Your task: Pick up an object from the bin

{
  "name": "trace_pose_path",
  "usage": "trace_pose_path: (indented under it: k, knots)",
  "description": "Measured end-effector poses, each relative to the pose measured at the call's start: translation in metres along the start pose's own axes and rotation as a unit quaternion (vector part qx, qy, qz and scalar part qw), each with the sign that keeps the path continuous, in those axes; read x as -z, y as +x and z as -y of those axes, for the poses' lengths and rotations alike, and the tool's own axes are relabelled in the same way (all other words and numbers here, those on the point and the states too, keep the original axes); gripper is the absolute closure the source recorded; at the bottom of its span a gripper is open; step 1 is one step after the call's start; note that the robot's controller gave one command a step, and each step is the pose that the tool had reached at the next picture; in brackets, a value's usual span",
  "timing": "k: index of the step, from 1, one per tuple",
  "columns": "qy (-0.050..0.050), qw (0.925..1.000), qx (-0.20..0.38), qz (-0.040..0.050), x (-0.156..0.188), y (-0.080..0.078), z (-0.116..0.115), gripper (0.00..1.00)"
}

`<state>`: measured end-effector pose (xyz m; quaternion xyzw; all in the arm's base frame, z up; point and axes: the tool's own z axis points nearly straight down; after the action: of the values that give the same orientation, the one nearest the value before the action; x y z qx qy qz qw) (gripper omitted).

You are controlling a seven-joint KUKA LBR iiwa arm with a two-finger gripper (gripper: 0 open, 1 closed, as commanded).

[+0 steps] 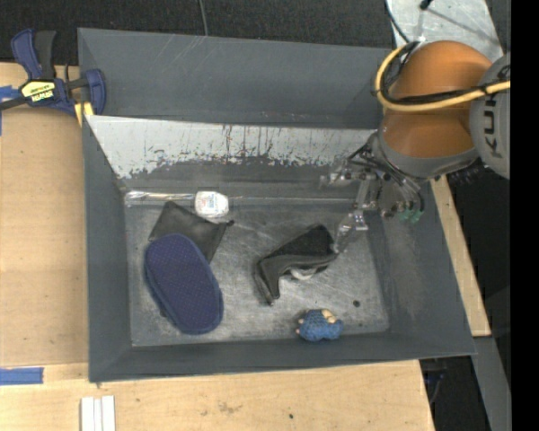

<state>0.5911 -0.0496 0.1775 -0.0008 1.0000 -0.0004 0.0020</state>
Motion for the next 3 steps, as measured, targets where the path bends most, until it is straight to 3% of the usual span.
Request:
trace_pose_path:
  k: [1, 3]
  knots:
    - [0.001, 0.9999, 0.01, 0.005, -0.0538, 0.0076, -0.0174, 0.0]
    - [0.001, 0.9968, 0.08, 0.006, -0.0585, 0.0073, -0.0217, 0.0]
